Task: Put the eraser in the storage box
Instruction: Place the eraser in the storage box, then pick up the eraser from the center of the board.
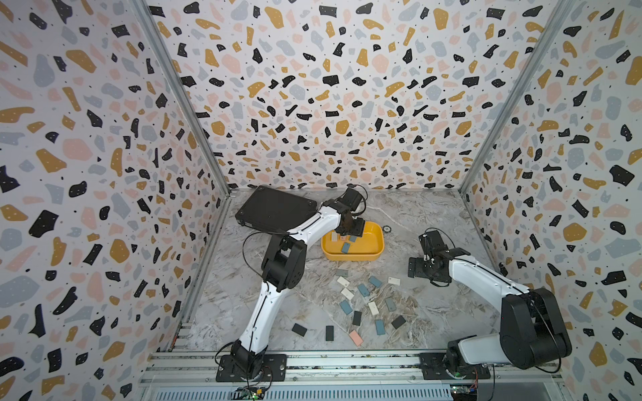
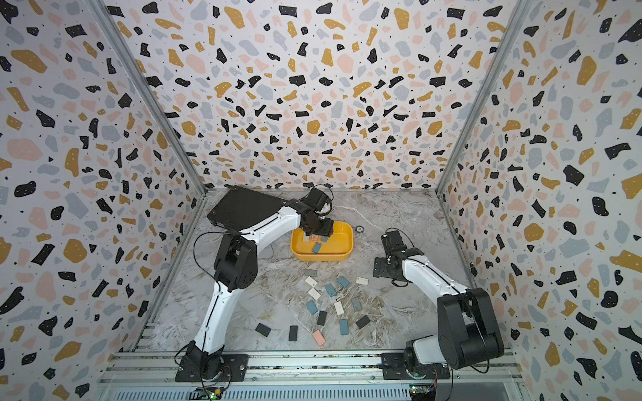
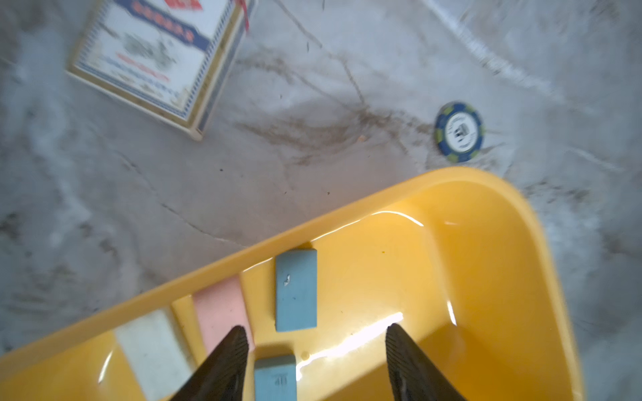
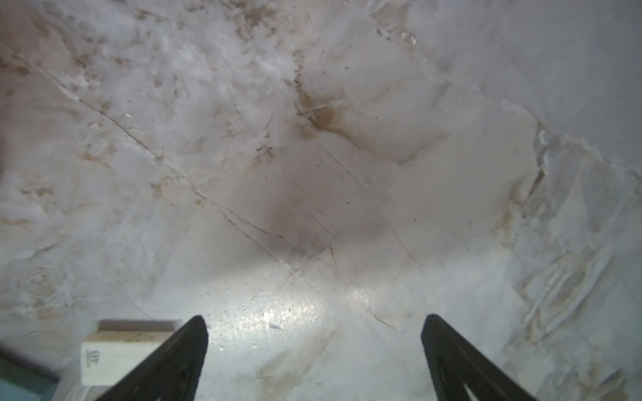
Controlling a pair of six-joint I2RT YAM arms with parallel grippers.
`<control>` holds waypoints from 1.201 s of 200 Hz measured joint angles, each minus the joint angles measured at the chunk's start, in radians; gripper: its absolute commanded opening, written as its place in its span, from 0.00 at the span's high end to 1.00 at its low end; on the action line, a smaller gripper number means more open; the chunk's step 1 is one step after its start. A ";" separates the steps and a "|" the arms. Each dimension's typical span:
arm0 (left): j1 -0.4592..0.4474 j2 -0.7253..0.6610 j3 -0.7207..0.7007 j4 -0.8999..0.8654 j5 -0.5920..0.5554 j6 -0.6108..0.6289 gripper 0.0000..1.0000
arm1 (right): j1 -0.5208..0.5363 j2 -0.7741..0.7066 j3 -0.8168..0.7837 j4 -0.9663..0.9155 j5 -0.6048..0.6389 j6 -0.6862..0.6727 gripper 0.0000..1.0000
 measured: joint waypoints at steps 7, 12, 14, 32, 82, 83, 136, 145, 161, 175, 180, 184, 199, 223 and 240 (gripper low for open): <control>0.000 -0.035 -0.003 -0.005 -0.005 -0.002 0.31 | 0.000 0.000 0.000 0.000 -0.001 0.000 0.01; 0.000 -0.068 -0.010 -0.008 -0.010 -0.004 0.31 | 0.000 0.000 0.000 0.000 -0.002 0.000 0.01; 0.000 -0.077 -0.013 -0.008 -0.011 -0.004 0.30 | 0.000 0.000 0.000 0.000 -0.003 0.000 0.02; 0.000 -0.219 -0.082 -0.003 -0.026 -0.011 0.28 | 0.000 -0.001 0.000 0.001 -0.006 0.000 0.01; 0.000 -0.615 -0.468 0.027 -0.076 -0.046 0.25 | 0.001 -0.027 -0.001 0.004 -0.031 -0.002 0.02; 0.000 -0.624 -0.481 0.026 -0.077 -0.048 0.25 | 0.001 -0.029 -0.001 0.004 -0.031 -0.002 0.02; 0.000 -0.856 -0.847 0.043 -0.111 -0.110 0.23 | 0.036 -0.080 -0.008 0.003 -0.056 -0.015 0.03; 0.000 -0.877 -0.886 0.052 -0.107 -0.123 0.23 | 0.045 -0.082 -0.008 0.003 -0.057 -0.017 0.03; 0.000 -0.902 -0.948 0.072 -0.096 -0.144 0.23 | 0.061 -0.082 -0.008 0.002 -0.060 -0.023 0.04; 0.000 -0.912 -0.997 0.091 -0.085 -0.161 0.23 | 0.077 -0.082 -0.008 -0.002 -0.070 -0.029 0.04; 0.000 -0.914 -1.016 0.098 -0.084 -0.170 0.23 | 0.086 -0.082 -0.008 -0.003 -0.074 -0.032 0.05; 0.000 -0.916 -1.027 0.100 -0.084 -0.174 0.23 | 0.093 -0.082 -0.008 -0.004 -0.078 -0.035 0.05; 0.000 -0.928 -1.075 0.111 -0.086 -0.187 0.20 | 0.132 -0.089 -0.008 -0.012 -0.093 -0.048 0.06; 0.005 -0.955 -1.106 0.113 -0.106 -0.199 0.10 | 0.217 -0.127 -0.008 -0.037 -0.113 -0.061 0.07; 0.033 -0.977 -1.107 0.122 -0.117 -0.200 0.07 | 0.272 -0.143 0.000 -0.061 -0.116 -0.069 0.10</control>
